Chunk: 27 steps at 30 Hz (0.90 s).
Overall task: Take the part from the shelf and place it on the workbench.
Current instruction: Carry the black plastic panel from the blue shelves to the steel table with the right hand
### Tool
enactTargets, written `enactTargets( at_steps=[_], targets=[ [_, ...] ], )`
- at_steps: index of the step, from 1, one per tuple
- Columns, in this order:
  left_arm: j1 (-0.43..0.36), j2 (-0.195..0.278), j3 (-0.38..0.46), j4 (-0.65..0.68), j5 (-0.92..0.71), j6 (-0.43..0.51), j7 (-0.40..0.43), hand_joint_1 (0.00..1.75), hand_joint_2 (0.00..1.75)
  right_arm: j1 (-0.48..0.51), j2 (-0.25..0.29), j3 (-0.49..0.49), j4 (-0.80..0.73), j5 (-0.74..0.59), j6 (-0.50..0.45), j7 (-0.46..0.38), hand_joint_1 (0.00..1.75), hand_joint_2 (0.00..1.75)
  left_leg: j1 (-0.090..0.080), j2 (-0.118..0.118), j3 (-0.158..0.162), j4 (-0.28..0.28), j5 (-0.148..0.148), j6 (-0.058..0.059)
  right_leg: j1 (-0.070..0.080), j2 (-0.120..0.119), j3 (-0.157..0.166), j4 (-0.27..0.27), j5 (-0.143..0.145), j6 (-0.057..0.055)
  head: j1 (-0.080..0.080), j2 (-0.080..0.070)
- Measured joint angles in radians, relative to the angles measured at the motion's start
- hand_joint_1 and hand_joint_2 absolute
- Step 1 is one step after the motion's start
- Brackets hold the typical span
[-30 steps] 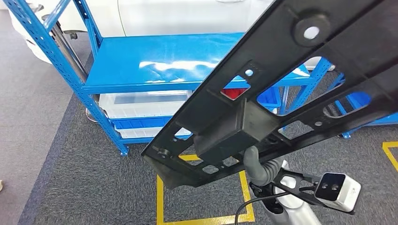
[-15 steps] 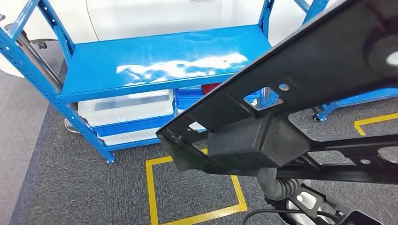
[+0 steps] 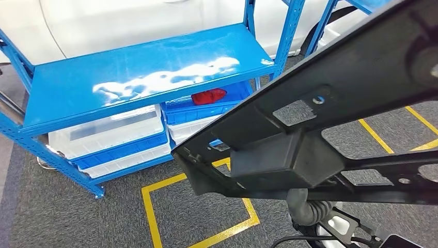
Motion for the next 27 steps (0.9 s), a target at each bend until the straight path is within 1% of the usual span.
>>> enactTargets(
  at_steps=[1, 2, 3, 4, 5, 6, 7, 8, 9, 10, 11, 12, 13, 14, 15, 16, 17, 18, 19, 20, 21, 22, 23, 24, 25, 26, 27],
  targets=[
    [0.0, 0.0, -0.001, 0.0, -0.001, -0.002, 0.0, 0.0, 0.0, 0.01, 0.002, -0.003, -0.005, 0.002, 0.003, 0.0, 1.75, 1.75, -0.002, 0.005, 0.001, -0.004, -0.001, 0.003, -0.001, 0.01, -0.004, 0.0, 0.003, 0.007, 0.0, 0.0],
    [-0.001, 0.0, -0.002, 0.0, -0.001, -0.003, 0.002, 0.0, 0.0, 0.019, 0.003, -0.007, -0.011, 0.004, 0.006, 0.0, 1.75, 1.75, -0.001, 0.015, 0.002, -0.006, 0.002, 0.008, -0.003, 0.017, -0.007, -0.002, 0.005, 0.014, 0.0, 0.0],
    [-0.002, 0.0, -0.003, 0.0, -0.003, -0.005, 0.005, 0.0, 0.0, 0.026, 0.004, -0.011, -0.017, 0.004, 0.007, 0.0, 1.75, 1.75, 0.0, 0.026, 0.003, -0.01, 0.005, 0.015, -0.002, 0.008, -0.01, 0.002, 0.002, 0.02, 0.0, 0.0],
    [-0.003, 0.0, -0.003, 0.0, -0.004, -0.007, 0.01, 0.0, 0.0, 0.03, 0.005, -0.016, -0.023, 0.003, 0.011, 0.0, 1.75, 1.75, 0.002, 0.038, 0.004, -0.015, 0.009, 0.022, -0.001, -0.014, -0.018, 0.019, -0.01, 0.026, 0.0, 0.0],
    [-0.003, 0.002, -0.004, 0.0, -0.006, -0.009, 0.015, 0.0, 0.0, 0.031, 0.006, -0.022, -0.028, 0.003, 0.015, 0.0, 1.75, 1.75, 0.004, 0.052, 0.005, -0.019, 0.012, 0.027, 0.0, -0.042, -0.036, 0.055, -0.033, 0.031, 0.0, 0.0],
    [-0.001, 0.004, -0.004, 0.0, -0.008, -0.011, 0.021, 0.0, 0.0, 0.033, 0.008, -0.029, -0.032, 0.004, 0.018, -0.001, 1.75, 1.75, 0.003, 0.065, 0.005, -0.02, 0.012, 0.03, 0.0, -0.072, -0.063, 0.112, -0.065, 0.036, 0.0, 0.0],
    [0.0, 0.008, -0.004, 0.0, -0.01, -0.015, 0.025, 0.0, 0.0, 0.036, 0.01, -0.035, -0.036, 0.006, 0.021, -0.001, 1.75, 1.75, 0.001, 0.079, 0.004, -0.02, 0.011, 0.032, -0.002, -0.088, -0.095, 0.181, -0.097, 0.041, 0.0, 0.0],
    [0.002, 0.011, -0.004, 0.0, -0.012, -0.019, 0.028, 0.0, 0.0, 0.04, 0.012, -0.042, -0.041, 0.01, 0.021, -0.001, 1.75, 1.75, 0.0, 0.093, 0.004, -0.02, 0.011, 0.033, -0.005, -0.094, -0.124, 0.242, -0.121, 0.045, 0.0, 0.0],
    [0.002, 0.014, -0.004, 0.0, -0.014, -0.023, 0.03, 0.0, 0.0, 0.046, 0.014, -0.049, -0.047, 0.017, 0.018, -0.001, 1.75, 1.75, -0.001, 0.106, 0.003, -0.019, 0.01, 0.033, -0.007, -0.096, -0.141, 0.278, -0.127, 0.047, 0.0, 0.0],
    [0.002, 0.018, -0.004, 0.0, -0.016, -0.026, 0.03, 0.0, 0.0, 0.052, 0.015, -0.055, -0.056, 0.025, 0.012, -0.001, 1.75, 1.75, -0.002, 0.118, 0.004, -0.019, 0.008, 0.032, -0.009, -0.099, -0.137, 0.274, -0.115, 0.048, 0.0, 0.0],
    [0.001, 0.02, -0.004, 0.0, -0.017, -0.03, 0.029, 0.0, 0.0, 0.058, 0.015, -0.06, -0.066, 0.034, 0.004, -0.001, 1.75, 1.75, -0.002, 0.13, 0.005, -0.018, 0.006, 0.031, -0.009, -0.106, -0.113, 0.23, -0.087, 0.048, 0.0, 0.0],
    [0.001, 0.023, -0.004, 0.0, -0.018, -0.034, 0.027, 0.0, 0.0, 0.062, 0.015, -0.063, -0.077, 0.044, -0.008, -0.001, 1.75, 1.75, -0.002, 0.14, 0.008, -0.017, 0.003, 0.028, -0.008, -0.124, -0.073, 0.158, -0.054, 0.045, 0.0, 0.0],
    [0.001, 0.025, -0.004, 0.0, -0.018, -0.039, 0.024, 0.0, 0.0, 0.065, 0.015, -0.065, -0.089, 0.054, -0.021, -0.001, 1.75, 1.75, -0.005, 0.15, 0.011, -0.016, 0.0, 0.023, -0.003, -0.149, -0.036, 0.088, -0.03, 0.039, 0.0, 0.0],
    [0.001, 0.028, -0.004, 0.0, -0.018, -0.043, 0.021, 0.0, 0.0, 0.067, 0.015, -0.065, -0.1, 0.063, -0.036, -0.001, 1.75, 1.75, -0.008, 0.158, 0.013, -0.014, -0.004, 0.018, 0.002, -0.166, -0.009, 0.036, -0.015, 0.031, 0.0, 0.0],
    [0.0, 0.031, -0.004, 0.0, -0.017, -0.047, 0.019, 0.0, 0.0, 0.069, 0.014, -0.065, -0.111, 0.072, -0.053, -0.001, 1.75, 1.75, -0.01, 0.167, 0.015, -0.013, -0.007, 0.013, 0.006, -0.177, 0.004, 0.008, -0.011, 0.022, 0.0, 0.0],
    [0.0, 0.035, -0.004, 0.0, -0.016, -0.052, 0.016, 0.0, 0.0, 0.071, 0.012, -0.063, -0.12, 0.078, -0.068, -0.001, 1.75, 1.75, -0.013, 0.177, 0.018, -0.014, -0.01, 0.008, 0.01, -0.173, 0.003, 0.003, -0.014, 0.014, 0.0, 0.0],
    [-0.002, 0.037, -0.004, 0.0, -0.014, -0.056, 0.014, 0.0, 0.0, 0.072, 0.01, -0.06, -0.128, 0.085, -0.081, -0.001, 1.75, 1.75, -0.013, 0.188, 0.021, -0.015, -0.012, 0.003, 0.009, -0.159, 0.002, 0.001, -0.013, 0.007, 0.0, 0.0],
    [-0.005, 0.04, -0.004, 0.0, -0.012, -0.059, 0.012, 0.0, 0.0, 0.073, 0.007, -0.057, -0.135, 0.09, -0.09, 0.0, 1.75, 1.75, -0.012, 0.191, 0.025, -0.014, -0.016, -0.003, 0.007, -0.147, 0.003, -0.002, -0.011, 0.001, 0.0, 0.0],
    [-0.008, 0.042, -0.004, 0.0, -0.01, -0.062, 0.011, 0.0, 0.0, 0.073, 0.006, -0.052, -0.14, 0.093, -0.097, 0.0, 1.75, 1.75, -0.01, 0.18, 0.024, -0.004, -0.028, -0.009, 0.004, -0.135, 0.005, -0.005, -0.009, -0.006, 0.0, 0.0],
    [-0.011, 0.044, -0.003, 0.0, -0.008, -0.062, 0.011, 0.0, 0.0, 0.072, 0.005, -0.046, -0.143, 0.096, -0.101, 0.0, 1.75, 1.75, -0.008, 0.159, 0.014, 0.025, -0.049, -0.014, 0.001, -0.124, 0.007, -0.009, -0.006, -0.012, 0.0, 0.0],
    [-0.012, 0.045, -0.003, 0.0, -0.007, -0.063, 0.01, 0.0, 0.0, 0.071, 0.004, -0.039, -0.145, 0.098, -0.103, 0.0, 1.75, 1.75, -0.006, 0.13, -0.007, 0.075, -0.08, -0.017, -0.001, -0.113, 0.008, -0.011, -0.004, -0.017, 0.0, 0.0],
    [-0.012, 0.045, -0.003, 0.0, -0.007, -0.065, 0.01, 0.0, 0.0, 0.069, 0.004, -0.033, -0.146, 0.099, -0.105, 0.0, 1.75, 1.75, -0.005, 0.106, -0.038, 0.144, -0.114, -0.019, 0.0, -0.101, 0.007, -0.011, -0.003, -0.02, 0.0, 0.0],
    [-0.01, 0.045, -0.003, 0.0, -0.007, -0.068, 0.009, 0.0, 0.0, 0.069, 0.004, -0.027, -0.146, 0.101, -0.107, 0.0, 1.75, 1.75, -0.005, 0.092, -0.071, 0.213, -0.141, -0.021, 0.0, -0.088, 0.006, -0.01, -0.003, -0.022, 0.0, 0.0],
    [-0.009, 0.045, -0.003, 0.0, -0.008, -0.072, 0.007, 0.0, 0.0, 0.069, 0.003, -0.023, -0.145, 0.105, -0.11, 0.0, 1.75, 1.75, -0.005, 0.085, -0.096, 0.261, -0.152, -0.021, 0.001, -0.073, 0.005, -0.01, -0.003, -0.023, 0.0, 0.0],
    [-0.008, 0.045, -0.003, 0.0, -0.009, -0.077, 0.007, 0.0, 0.0, 0.068, 0.002, -0.018, -0.145, 0.11, -0.115, 0.0, 1.75, 1.75, -0.005, 0.082, -0.105, 0.273, -0.142, -0.021, 0.002, -0.058, 0.005, -0.008, -0.003, -0.023, 0.0, 0.0],
    [-0.008, 0.045, -0.003, 0.0, -0.011, -0.082, 0.006, 0.0, 0.0, 0.067, 0.001, -0.013, -0.145, 0.114, -0.122, 0.0, 1.75, 1.75, -0.004, 0.079, -0.096, 0.245, -0.113, -0.019, 0.002, -0.043, 0.006, -0.007, -0.003, -0.023, 0.0, 0.0],
    [-0.01, 0.046, -0.003, 0.0, -0.013, -0.086, 0.006, 0.0, 0.0, 0.065, -0.001, -0.009, -0.145, 0.118, -0.131, 0.0, 1.75, 1.75, -0.004, 0.069, -0.072, 0.184, -0.072, -0.016, 0.002, -0.029, 0.007, -0.004, -0.004, -0.021, 0.0, 0.0]
  ],
)
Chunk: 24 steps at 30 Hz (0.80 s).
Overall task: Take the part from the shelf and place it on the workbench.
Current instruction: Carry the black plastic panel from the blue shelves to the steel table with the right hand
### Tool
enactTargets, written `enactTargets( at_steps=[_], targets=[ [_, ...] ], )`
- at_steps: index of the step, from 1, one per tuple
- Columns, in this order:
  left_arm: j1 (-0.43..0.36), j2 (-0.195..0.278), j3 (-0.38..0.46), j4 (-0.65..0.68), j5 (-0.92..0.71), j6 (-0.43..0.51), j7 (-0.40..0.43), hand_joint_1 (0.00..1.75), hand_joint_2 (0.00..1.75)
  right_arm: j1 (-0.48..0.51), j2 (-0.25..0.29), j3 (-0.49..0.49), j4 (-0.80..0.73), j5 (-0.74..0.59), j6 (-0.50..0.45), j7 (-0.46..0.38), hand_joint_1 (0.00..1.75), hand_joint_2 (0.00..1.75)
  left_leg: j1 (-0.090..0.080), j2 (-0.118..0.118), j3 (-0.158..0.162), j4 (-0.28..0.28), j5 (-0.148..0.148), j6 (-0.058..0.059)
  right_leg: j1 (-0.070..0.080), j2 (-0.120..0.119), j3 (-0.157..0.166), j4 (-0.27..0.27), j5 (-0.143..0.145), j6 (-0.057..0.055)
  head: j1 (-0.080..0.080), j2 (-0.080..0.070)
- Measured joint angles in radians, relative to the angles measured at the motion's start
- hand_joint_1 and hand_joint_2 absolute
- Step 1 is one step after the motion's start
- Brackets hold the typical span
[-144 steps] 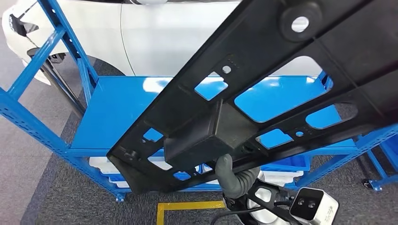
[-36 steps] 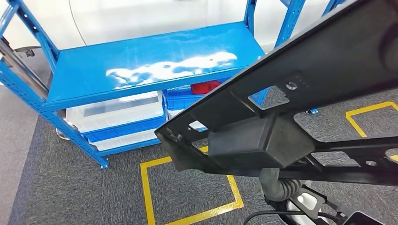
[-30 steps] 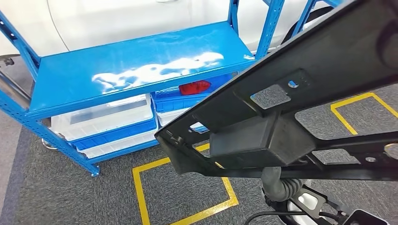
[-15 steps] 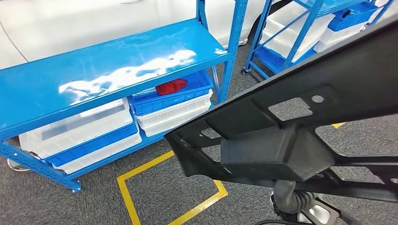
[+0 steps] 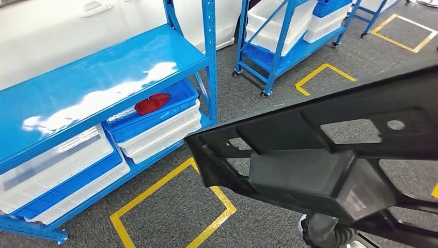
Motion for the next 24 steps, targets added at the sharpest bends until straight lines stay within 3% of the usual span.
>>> enactTargets(
  at_steps=[2, 4, 6, 8, 10, 12, 13, 14, 15, 17, 19, 21, 22, 24],
  targets=[
    [-0.002, 0.001, 0.0, 0.0, -0.004, -0.003, 0.003, 0.0, 0.0, -0.003, -0.003, 0.007, -0.001, 0.004, -0.018, 0.0, 1.75, 1.75, 0.004, -0.05, 0.05, -0.128, 0.058, 0.007, 0.001, 0.026, -0.003, 0.008, -0.002, 0.007, 0.0, 0.0],
    [-0.003, 0.002, 0.0, 0.0, -0.004, -0.003, 0.009, 0.0, 0.0, -0.006, -0.005, 0.014, -0.001, -0.002, -0.028, 0.0, 1.75, 1.75, 0.004, -0.081, 0.07, -0.18, 0.067, 0.014, -0.001, 0.049, -0.013, 0.011, 0.001, 0.02, 0.0, 0.0],
    [-0.005, 0.001, 0.0, 0.0, -0.004, 0.0, 0.013, 0.0, 0.0, -0.007, -0.008, 0.019, -0.001, -0.02, -0.025, 0.0, 1.75, 1.75, 0.004, -0.06, 0.073, -0.187, 0.071, 0.025, -0.005, 0.067, -0.02, 0.01, 0.006, 0.034, 0.0, 0.0],
    [-0.006, 0.001, 0.0, 0.0, -0.004, 0.008, 0.015, 0.0, 0.0, -0.013, -0.009, 0.022, 0.0, -0.042, -0.007, 0.0, 1.75, 1.75, 0.007, -0.034, 0.077, -0.197, 0.078, 0.038, -0.002, 0.029, -0.038, 0.042, -0.014, 0.043, 0.0, 0.0],
    [-0.003, 0.001, 0.0, 0.0, -0.005, 0.02, 0.019, 0.0, 0.0, -0.022, -0.01, 0.024, 0.004, -0.061, 0.017, 0.0, 1.75, 1.75, 0.006, -0.005, 0.078, -0.202, 0.08, 0.047, 0.0, -0.036, -0.091, 0.15, -0.072, 0.05, 0.001, 0.0],
    [0.003, 0.002, 0.0, 0.0, -0.012, 0.03, 0.027, 0.0, 0.0, -0.024, -0.01, 0.024, 0.01, -0.071, 0.035, 0.0, 1.75, 1.75, 0.003, 0.026, 0.078, -0.201, 0.078, 0.049, -0.006, -0.062, -0.149, 0.268, -0.116, 0.056, 0.0, 0.0],
    [0.004, 0.002, 0.0, 0.0, -0.016, 0.036, 0.032, 0.0, 0.0, -0.022, -0.01, 0.023, 0.013, -0.073, 0.04, 0.0, 1.75, 1.75, 0.002, 0.04, 0.078, -0.201, 0.076, 0.049, -0.009, -0.067, -0.157, 0.286, -0.113, 0.058, 0.0, 0.0],
    [0.004, 0.002, 0.0, 0.0, -0.021, 0.039, 0.038, 0.0, 0.0, -0.02, -0.01, 0.023, 0.014, -0.073, 0.043, 0.0, 1.75, 1.75, 0.002, 0.053, 0.079, -0.2, 0.074, 0.047, -0.011, -0.072, -0.145, 0.264, -0.093, 0.059, 0.0, 0.0],
    [0.004, 0.002, 0.0, 0.0, -0.025, 0.042, 0.044, 0.0, 0.0, -0.017, -0.01, 0.022, 0.016, -0.073, 0.045, 0.0, 1.75, 1.75, 0.002, 0.066, 0.081, -0.2, 0.072, 0.045, -0.012, -0.082, -0.112, 0.204, -0.061, 0.059, 0.0, 0.0],
    [0.004, 0.001, -0.001, 0.0, -0.032, 0.043, 0.05, 0.0, 0.0, -0.014, -0.01, 0.02, 0.017, -0.073, 0.048, 0.001, 1.75, 1.75, -0.001, 0.086, 0.088, -0.198, 0.065, 0.037, -0.006, -0.124, -0.038, 0.066, -0.015, 0.05, 0.0, 0.0],
    [0.005, 0.0, -0.002, 0.0, -0.04, 0.039, 0.053, 0.0, 0.0, -0.011, -0.01, 0.011, 0.018, -0.078, 0.056, 0.0, 1.75, 1.75, -0.006, 0.105, 0.094, -0.198, 0.059, 0.027, 0.003, -0.145, -0.009, 0.007, -0.007, 0.038, 0.0, 0.0],
    [0.003, -0.002, -0.005, 0.0, -0.047, 0.033, 0.053, 0.0, 0.0, -0.002, -0.01, -0.003, 0.019, -0.083, 0.064, 0.001, 1.75, 1.75, -0.008, 0.123, 0.101, -0.202, 0.055, 0.017, 0.004, -0.121, -0.009, 0.004, -0.006, 0.026, 0.0, 0.0],
    [0.001, -0.003, -0.008, 0.0, -0.051, 0.03, 0.053, 0.0, 0.0, 0.004, -0.009, -0.011, 0.02, -0.084, 0.069, 0.001, 1.75, 1.75, -0.006, 0.115, 0.103, -0.198, 0.049, 0.011, 0.002, -0.11, -0.007, 0.0, -0.004, 0.02, 0.0, 0.0],
    [-0.002, -0.007, -0.014, 0.0, -0.059, 0.026, 0.053, 0.0, 0.0, 0.011, -0.006, -0.025, 0.022, -0.085, 0.076, 0.0, 1.75, 1.75, -0.002, 0.069, 0.084, -0.144, 0.01, 0.003, -0.004, -0.089, -0.004, -0.009, 0.002, 0.008, 0.0, 0.0]
  ],
)
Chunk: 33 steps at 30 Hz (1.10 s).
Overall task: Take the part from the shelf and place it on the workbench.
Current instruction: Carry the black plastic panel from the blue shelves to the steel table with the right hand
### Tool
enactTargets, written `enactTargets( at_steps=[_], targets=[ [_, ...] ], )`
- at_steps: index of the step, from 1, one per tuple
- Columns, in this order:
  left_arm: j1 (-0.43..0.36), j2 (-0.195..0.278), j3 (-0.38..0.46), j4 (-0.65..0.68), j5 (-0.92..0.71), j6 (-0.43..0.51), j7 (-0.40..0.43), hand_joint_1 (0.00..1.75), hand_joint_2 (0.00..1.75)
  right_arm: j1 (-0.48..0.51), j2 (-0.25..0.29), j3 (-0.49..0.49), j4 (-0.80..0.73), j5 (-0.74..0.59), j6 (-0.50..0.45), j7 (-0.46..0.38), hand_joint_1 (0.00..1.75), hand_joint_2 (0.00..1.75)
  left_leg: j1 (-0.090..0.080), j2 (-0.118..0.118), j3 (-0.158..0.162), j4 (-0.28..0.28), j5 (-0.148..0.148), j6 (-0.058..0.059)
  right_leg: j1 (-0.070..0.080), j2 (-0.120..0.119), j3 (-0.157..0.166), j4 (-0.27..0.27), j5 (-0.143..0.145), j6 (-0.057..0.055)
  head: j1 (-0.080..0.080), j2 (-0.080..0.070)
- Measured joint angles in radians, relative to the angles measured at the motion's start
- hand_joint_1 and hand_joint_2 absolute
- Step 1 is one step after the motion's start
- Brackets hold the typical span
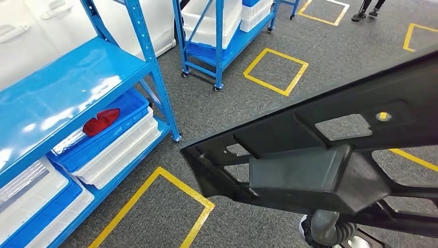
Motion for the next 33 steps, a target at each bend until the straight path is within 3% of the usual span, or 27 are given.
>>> enactTargets(
  at_steps=[1, 3, 4, 5, 6, 8, 10, 11, 12, 13, 14, 15, 17, 19, 20, 22, 23, 25, 26, 28, 30, 32, 33],
  targets=[
    [0.001, -0.002, -0.003, 0.0, -0.004, -0.001, 0.001, 0.0, 0.0, 0.004, 0.003, -0.007, 0.001, 0.0, 0.003, 0.0, 1.75, 1.75, 0.002, -0.029, -0.025, 0.056, -0.031, -0.002, -0.001, 0.01, 0.0, -0.001, 0.001, -0.003, 0.0, 0.0],
    [0.005, -0.008, -0.009, 0.001, -0.01, -0.003, 0.003, 0.0, 0.0, 0.013, 0.009, -0.022, 0.006, 0.001, 0.006, 0.0, 1.75, 1.75, 0.002, -0.052, -0.086, 0.184, -0.084, -0.005, 0.001, 0.035, -0.001, -0.001, 0.002, -0.007, 0.0, 0.0],
    [0.007, -0.01, -0.01, 0.002, -0.012, -0.003, 0.004, 0.0, 0.0, 0.019, 0.011, -0.03, 0.009, 0.001, 0.008, 0.0, 1.75, 1.75, 0.002, -0.054, -0.105, 0.218, -0.087, -0.005, 0.001, 0.05, 0.0, 0.0, 0.001, -0.007, 0.0, 0.0],
    [0.008, -0.011, -0.011, 0.002, -0.012, -0.003, 0.004, 0.0, 0.0, 0.023, 0.012, -0.038, 0.011, 0.001, 0.011, 0.0, 1.75, 1.75, 0.002, -0.056, -0.108, 0.216, -0.07, -0.005, 0.001, 0.065, 0.0, 0.002, 0.001, -0.007, 0.0, 0.0],
    [0.008, -0.012, -0.012, 0.002, -0.012, -0.004, 0.003, 0.0, 0.0, 0.027, 0.014, -0.044, 0.013, 0.002, 0.015, 0.0, 1.75, 1.75, 0.003, -0.061, -0.094, 0.175, -0.035, -0.004, 0.001, 0.08, 0.001, 0.004, 0.0, -0.006, 0.0, 0.0],
    [0.009, -0.012, -0.012, 0.002, -0.01, -0.009, 0.0, 0.0, 0.0, 0.029, 0.017, -0.056, 0.015, 0.006, 0.024, 0.0, 1.75, 1.75, 0.008, -0.108, -0.045, 0.046, 0.036, 0.001, 0.001, 0.108, -0.002, 0.012, -0.002, 0.001, 0.0, 0.0],
    [0.01, -0.012, -0.011, 0.002, -0.004, -0.015, -0.005, 0.0, 0.0, 0.027, 0.02, -0.064, 0.015, 0.007, 0.032, 0.0, 1.75, 1.75, 0.011, -0.156, -0.017, -0.027, 0.059, 0.006, -0.002, 0.134, -0.013, 0.019, -0.002, 0.013, 0.0, 0.0],
    [0.01, -0.012, -0.011, 0.002, 0.001, -0.017, -0.007, 0.0, 0.0, 0.025, 0.022, -0.067, 0.015, 0.008, 0.036, 0.0, 1.75, 1.75, 0.01, -0.16, -0.015, -0.032, 0.055, 0.011, -0.004, 0.147, -0.018, 0.02, 0.001, 0.022, 0.0, 0.0],
    [0.009, -0.012, -0.011, 0.002, 0.006, -0.019, -0.009, 0.0, 0.0, 0.023, 0.024, -0.07, 0.016, 0.008, 0.04, 0.0, 1.75, 1.75, 0.01, -0.15, -0.012, -0.037, 0.056, 0.016, -0.006, 0.16, -0.022, 0.019, 0.005, 0.03, 0.0, 0.0],
    [0.007, -0.013, -0.01, 0.002, 0.011, -0.022, -0.009, 0.0, 0.0, 0.022, 0.025, -0.071, 0.016, 0.008, 0.042, 0.0, 1.75, 1.75, 0.01, -0.136, -0.01, -0.041, 0.059, 0.023, -0.007, 0.157, -0.025, 0.02, 0.005, 0.036, 0.0, 0.0],
    [0.005, -0.014, -0.009, 0.002, 0.016, -0.025, -0.008, 0.0, 0.0, 0.017, 0.026, -0.072, 0.016, 0.01, 0.044, 0.0, 1.75, 1.75, 0.011, -0.123, -0.007, -0.047, 0.063, 0.031, -0.005, 0.137, -0.031, 0.031, -0.002, 0.041, 0.0, 0.0],
    [0.004, -0.014, -0.008, 0.002, 0.019, -0.027, -0.006, 0.0, 0.0, 0.012, 0.028, -0.073, 0.016, 0.011, 0.044, 0.0, 1.75, 1.75, 0.012, -0.108, -0.005, -0.052, 0.065, 0.038, -0.003, 0.107, -0.046, 0.061, -0.019, 0.044, 0.0, 0.0],
    [0.006, -0.014, -0.004, 0.002, 0.026, -0.029, 0.001, 0.0, 0.0, 0.002, 0.032, -0.072, 0.016, 0.015, 0.045, 0.0, 1.75, 1.75, 0.008, -0.078, -0.004, -0.055, 0.066, 0.046, -0.003, 0.045, -0.102, 0.176, -0.077, 0.047, 0.0, 0.0],
    [0.008, -0.014, -0.001, 0.002, 0.03, -0.034, 0.008, 0.0, 0.0, 0.001, 0.038, -0.072, 0.016, 0.016, 0.045, 0.0, 1.75, 1.75, 0.004, -0.046, -0.004, -0.054, 0.064, 0.048, -0.006, 0.026, -0.153, 0.28, -0.111, 0.051, 0.0, 0.0],
    [0.008, -0.014, 0.001, 0.002, 0.032, -0.038, 0.009, 0.0, 0.0, 0.001, 0.041, -0.072, 0.016, 0.018, 0.045, 0.0, 1.75, 1.75, 0.003, -0.032, -0.003, -0.054, 0.062, 0.047, -0.007, 0.021, -0.155, 0.285, -0.103, 0.052, 0.0, 0.0],
    [0.006, -0.015, 0.003, 0.002, 0.034, -0.046, 0.011, 0.0, 0.0, 0.001, 0.045, -0.072, 0.016, 0.021, 0.045, 0.0, 1.75, 1.75, 0.001, -0.006, 0.001, -0.054, 0.058, 0.044, -0.005, 0.004, -0.101, 0.188, -0.048, 0.047, 0.0, 0.0],
    [0.004, -0.015, 0.005, 0.002, 0.034, -0.049, 0.011, 0.0, 0.0, 0.0, 0.047, -0.072, 0.016, 0.021, 0.045, 0.0, 1.75, 1.75, 0.0, 0.005, 0.005, -0.054, 0.055, 0.041, 0.0, -0.023, -0.062, 0.117, -0.025, 0.041, 0.0, 0.0],
    [0.003, -0.015, 0.007, 0.002, 0.034, -0.054, 0.011, 0.0, 0.0, -0.002, 0.05, -0.072, 0.016, 0.02, 0.045, -0.001, 1.75, 1.75, -0.004, 0.024, 0.012, -0.053, 0.048, 0.032, 0.012, -0.061, -0.013, 0.027, -0.005, 0.027, 0.0, 0.0],
    [0.002, -0.015, 0.008, 0.002, 0.033, -0.055, 0.011, 0.0, 0.0, -0.003, 0.051, -0.074, 0.016, 0.017, 0.045, -0.001, 1.75, 1.75, -0.006, 0.034, 0.015, -0.054, 0.045, 0.027, 0.017, -0.066, -0.009, 0.015, -0.008, 0.021, 0.0, 0.0],
    [-0.002, -0.015, 0.01, 0.002, 0.03, -0.052, 0.01, 0.0, 0.0, -0.003, 0.051, -0.083, 0.016, 0.009, 0.045, -0.001, 1.75, 1.75, -0.007, 0.05, 0.021, -0.056, 0.04, 0.017, 0.015, -0.039, -0.01, 0.01, -0.004, 0.012, 0.0, 0.0],
    [-0.005, -0.015, 0.01, 0.002, 0.025, -0.047, 0.011, 0.0, 0.0, -0.002, 0.051, -0.095, 0.016, 0.002, 0.047, -0.001, 1.75, 1.75, -0.004, 0.019, 0.011, -0.023, 0.013, 0.008, 0.008, -0.015, -0.005, -0.001, 0.003, 0.001, 0.0, 0.0],
    [-0.004, -0.015, 0.01, 0.002, 0.02, -0.045, 0.013, 0.0, 0.0, -0.002, 0.051, -0.106, 0.017, -0.001, 0.051, -0.001, 1.75, 1.75, -0.001, -0.035, -0.04, 0.091, -0.048, 0.003, 0.006, 0.009, -0.003, -0.006, 0.005, -0.007, 0.0, 0.0],
    [-0.001, -0.015, 0.011, 0.003, 0.017, -0.044, 0.015, 0.0, 0.0, -0.001, 0.052, -0.109, 0.019, -0.002, 0.052, 0.0, 1.75, 1.75, 0.0, -0.048, -0.075, 0.16, -0.076, 0.001, 0.007, 0.023, -0.003, -0.006, 0.005, -0.01, 0.0, 0.0]
  ],
)
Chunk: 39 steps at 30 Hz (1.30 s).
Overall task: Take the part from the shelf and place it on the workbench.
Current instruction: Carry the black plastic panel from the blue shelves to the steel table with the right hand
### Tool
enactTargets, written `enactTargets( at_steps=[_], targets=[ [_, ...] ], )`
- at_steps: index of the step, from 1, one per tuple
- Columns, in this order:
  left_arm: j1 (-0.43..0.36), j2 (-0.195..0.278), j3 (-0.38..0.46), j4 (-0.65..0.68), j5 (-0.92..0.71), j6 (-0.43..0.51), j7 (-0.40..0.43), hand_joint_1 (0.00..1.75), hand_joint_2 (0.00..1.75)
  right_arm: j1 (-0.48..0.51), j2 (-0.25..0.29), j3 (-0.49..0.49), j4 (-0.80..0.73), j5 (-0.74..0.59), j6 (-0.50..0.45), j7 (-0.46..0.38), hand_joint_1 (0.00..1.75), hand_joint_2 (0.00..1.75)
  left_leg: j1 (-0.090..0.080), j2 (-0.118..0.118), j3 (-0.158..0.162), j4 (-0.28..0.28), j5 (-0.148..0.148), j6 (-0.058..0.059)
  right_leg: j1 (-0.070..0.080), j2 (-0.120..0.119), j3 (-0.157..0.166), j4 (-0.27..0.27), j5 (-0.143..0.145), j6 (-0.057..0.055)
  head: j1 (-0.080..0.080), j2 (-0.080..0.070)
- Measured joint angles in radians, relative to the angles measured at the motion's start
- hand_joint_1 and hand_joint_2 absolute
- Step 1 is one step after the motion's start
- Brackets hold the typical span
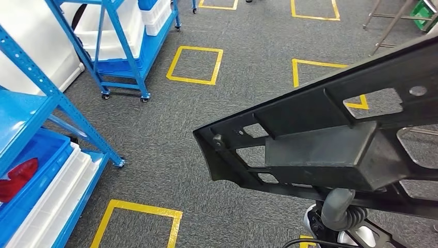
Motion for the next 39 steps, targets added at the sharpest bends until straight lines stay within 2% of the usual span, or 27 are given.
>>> enactTargets(
  at_steps=[1, 2, 3, 4, 6, 8, 10, 12, 14, 16, 17, 18, 19, 21, 23, 25, 26, 28, 30, 31, 32, 33, 34, 35, 36, 37, 39],
  targets=[
    [0.002, 0.0, 0.0, 0.0, -0.002, -0.001, 0.002, 0.0, 0.0, 0.001, 0.0, -0.004, 0.002, -0.001, 0.001, 0.0, 1.75, 1.75, 0.0, -0.005, -0.027, 0.05, -0.013, -0.002, 0.001, 0.014, 0.0, 0.001, 0.0, -0.001, 0.0, 0.0],
    [0.004, 0.0, 0.0, 0.0, -0.003, -0.003, 0.002, 0.0, 0.0, 0.001, 0.0, -0.008, 0.006, -0.001, 0.001, 0.0, 1.75, 1.75, 0.001, -0.007, -0.04, 0.067, -0.005, -0.002, 0.001, 0.03, 0.001, 0.002, -0.001, -0.001, 0.0, 0.0],
    [0.004, 0.001, 0.0, 0.0, -0.004, -0.006, 0.003, 0.0, 0.0, 0.0, 0.001, -0.011, 0.01, -0.001, 0.0, 0.0, 1.75, 1.75, 0.001, -0.01, -0.035, 0.045, 0.022, -0.002, 0.001, 0.045, 0.002, 0.004, -0.001, 0.0, 0.0, 0.0],
    [0.004, 0.002, 0.0, 0.0, -0.004, -0.008, 0.003, 0.0, 0.0, -0.001, 0.001, -0.013, 0.015, -0.002, -0.001, 0.0, 1.75, 1.75, 0.002, -0.018, -0.014, -0.013, 0.064, -0.001, 0.0, 0.059, 0.003, 0.007, -0.003, 0.002, 0.0, 0.0],
    [0.002, 0.005, 0.001, 0.0, -0.002, -0.008, 0.002, 0.0, 0.0, -0.01, 0.001, -0.016, 0.025, -0.006, -0.004, 0.0, 1.75, 1.75, 0.007, -0.064, 0.036, -0.143, 0.126, 0.004, -0.001, 0.086, 0.0, 0.015, -0.006, 0.009, 0.0, 0.0],
    [0.001, 0.007, 0.002, 0.0, 0.002, -0.005, 0.004, 0.0, 0.0, -0.021, 0.002, -0.018, 0.036, -0.012, -0.004, 0.0, 1.75, 1.75, 0.007, -0.094, 0.056, -0.197, 0.138, 0.009, -0.004, 0.109, -0.009, 0.02, -0.004, 0.021, 0.0, 0.0],
    [-0.002, 0.007, 0.004, 0.0, 0.005, 0.0, 0.006, 0.0, 0.0, -0.027, 0.004, -0.021, 0.046, -0.015, 0.002, 0.001, 1.75, 1.75, 0.004, -0.078, 0.059, -0.203, 0.142, 0.019, -0.008, 0.124, -0.015, 0.019, 0.0, 0.036, 0.0, 0.0],
    [-0.006, 0.007, 0.005, 0.0, 0.008, 0.006, 0.008, 0.0, 0.0, -0.035, 0.005, -0.025, 0.054, -0.019, 0.008, 0.001, 1.75, 1.75, 0.005, -0.055, 0.064, -0.213, 0.149, 0.033, -0.006, 0.083, -0.028, 0.043, -0.016, 0.045, 0.0, 0.0],
    [-0.004, 0.007, 0.007, 0.0, 0.012, 0.012, 0.012, 0.0, 0.0, -0.048, 0.006, -0.028, 0.064, -0.023, 0.011, 0.0, 1.75, 1.75, 0.004, -0.029, 0.066, -0.219, 0.152, 0.043, -0.006, 0.021, -0.076, 0.141, -0.068, 0.051, 0.0, 0.0],
    [-0.001, 0.008, 0.01, 0.0, 0.016, 0.016, 0.016, 0.0, 0.0, -0.055, 0.007, -0.029, 0.076, -0.026, 0.011, 0.0, 1.75, 1.75, 0.0, -0.001, 0.066, -0.218, 0.15, 0.046, -0.011, 0.003, -0.14, 0.267, -0.116, 0.057, 0.0, 0.0],
    [-0.001, 0.009, 0.012, 0.0, 0.018, 0.017, 0.017, 0.0, 0.0, -0.056, 0.008, -0.03, 0.082, -0.027, 0.008, 0.0, 1.75, 1.75, -0.001, 0.012, 0.066, -0.218, 0.148, 0.046, -0.013, 0.001, -0.155, 0.296, -0.118, 0.059, 0.0, 0.0],
    [-0.001, 0.009, 0.014, 0.0, 0.02, 0.019, 0.018, 0.0, 0.0, -0.056, 0.008, -0.033, 0.088, -0.028, 0.0, 0.0, 1.75, 1.75, -0.002, 0.025, 0.067, -0.218, 0.146, 0.045, -0.014, -0.002, -0.149, 0.284, -0.101, 0.06, 0.0, 0.0],
    [-0.001, 0.009, 0.015, 0.0, 0.022, 0.022, 0.018, 0.0, 0.0, -0.056, 0.008, -0.037, 0.095, -0.029, -0.011, 0.001, 1.75, 1.75, -0.002, 0.036, 0.069, -0.218, 0.144, 0.044, -0.015, -0.01, -0.122, 0.234, -0.071, 0.059, 0.0, 0.0],
    [-0.002, 0.009, 0.019, 0.0, 0.024, 0.027, 0.018, 0.0, 0.0, -0.057, 0.008, -0.048, 0.107, -0.03, -0.037, 0.001, 1.75, 1.75, -0.004, 0.056, 0.076, -0.217, 0.138, 0.037, -0.008, -0.055, -0.047, 0.093, -0.019, 0.051, 0.0, 0.0],
    [-0.001, 0.009, 0.023, 0.0, 0.021, 0.029, 0.019, 0.0, 0.0, -0.058, 0.009, -0.057, 0.114, -0.029, -0.052, 0.001, 1.75, 1.75, -0.008, 0.074, 0.081, -0.216, 0.131, 0.026, 0.002, -0.085, -0.011, 0.021, -0.005, 0.039, 0.0, 0.0],
    [-0.002, 0.009, 0.026, 0.0, 0.017, 0.029, 0.022, 0.0, 0.0, -0.057, 0.01, -0.062, 0.118, -0.027, -0.06, 0.0, 1.75, 1.75, -0.008, 0.095, 0.087, -0.217, 0.126, 0.015, 0.007, -0.065, -0.013, 0.016, -0.006, 0.029, 0.0, 0.0],
    [-0.003, 0.009, 0.026, 0.0, 0.014, 0.028, 0.023, 0.0, 0.0, -0.056, 0.01, -0.064, 0.119, -0.026, -0.063, 0.0, 1.75, 1.75, -0.007, 0.094, 0.089, -0.214, 0.121, 0.009, 0.006, -0.053, -0.011, 0.013, -0.004, 0.023, 0.0, 0.0],
    [-0.005, 0.008, 0.027, 0.0, 0.009, 0.027, 0.024, 0.0, 0.0, -0.057, 0.011, -0.065, 0.12, -0.023, -0.066, 0.0, 1.75, 1.75, -0.002, 0.054, 0.073, -0.166, 0.086, 0.0, 0.0, -0.029, -0.005, 0.004, 0.0, 0.011, 0.0, 0.0],
    [-0.002, 0.007, 0.027, 0.0, 0.004, 0.024, 0.025, 0.0, 0.0, -0.056, 0.012, -0.065, 0.123, -0.022, -0.069, 0.0, 1.75, 1.75, 0.002, 0.005, 0.013, -0.04, 0.024, -0.004, -0.001, -0.005, -0.003, 0.001, 0.002, 0.003, 0.0, 0.0],
    [0.0, 0.007, 0.027, 0.0, 0.003, 0.023, 0.025, 0.0, 0.0, -0.054, 0.013, -0.065, 0.125, -0.021, -0.07, 0.0, 1.75, 1.75, 0.002, -0.004, -0.021, 0.025, 0.002, -0.005, 0.0, 0.009, -0.003, 0.001, 0.001, 0.002, 0.0, 0.0],
    [0.002, 0.007, 0.027, 0.0, 0.001, 0.022, 0.025, 0.0, 0.0, -0.052, 0.014, -0.065, 0.128, -0.021, -0.072, 0.0, 1.75, 1.75, 0.002, -0.007, -0.044, 0.065, -0.004, -0.006, 0.001, 0.025, -0.003, 0.002, 0.001, 0.001, 0.0, 0.0],
    [0.003, 0.007, 0.027, 0.0, -0.001, 0.021, 0.025, 0.0, 0.0, -0.051, 0.014, -0.065, 0.13, -0.02, -0.075, 0.0, 1.75, 1.75, 0.002, -0.008, -0.051, 0.069, 0.011, -0.006, 0.001, 0.04, -0.002, 0.003, 0.001, 0.001, 0.0, 0.0],
    [0.003, 0.007, 0.027, 0.0, -0.003, 0.021, 0.025, 0.0, 0.0, -0.05, 0.014, -0.065, 0.132, -0.02, -0.079, 0.0, 1.75, 1.75, 0.003, -0.011, -0.039, 0.031, 0.044, -0.005, 0.001, 0.055, -0.001, 0.004, 0.001, 0.002, 0.0, 0.0],
    [0.002, 0.007, 0.027, 0.0, -0.005, 0.02, 0.026, 0.0, 0.0, -0.05, 0.014, -0.065, 0.133, -0.02, -0.084, 0.0, 1.75, 1.75, 0.003, -0.022, -0.014, -0.033, 0.086, -0.003, 0.0, 0.069, 0.0, 0.006, 0.0, 0.004, 0.0, 0.0],
    [0.001, 0.007, 0.027, 0.0, -0.007, 0.021, 0.027, 0.0, 0.0, -0.05, 0.014, -0.065, 0.134, -0.018, -0.089, 0.0, 1.75, 1.75, 0.005, -0.046, 0.014, -0.101, 0.118, 0.0, 0.0, 0.083, 0.0, 0.01, -0.002, 0.008, 0.0, 0.0],
    [0.001, 0.007, 0.026, 0.0, -0.01, 0.023, 0.027, 0.0, 0.0, -0.051, 0.014, -0.065, 0.134, -0.015, -0.094, 0.0, 1.75, 1.75, 0.008, -0.069, 0.035, -0.156, 0.139, 0.003, 0.0, 0.095, -0.003, 0.014, -0.002, 0.013, 0.0, 0.0],
    [0.001, 0.007, 0.026, 0.0, -0.014, 0.026, 0.029, 0.0, 0.0, -0.051, 0.014, -0.065, 0.135, -0.008, -0.103, 0.0, 1.75, 1.75, 0.008, -0.095, 0.051, -0.198, 0.143, 0.008, -0.003, 0.117, -0.013, 0.019, -0.001, 0.026, 0.0, 0.0]
  ],
)
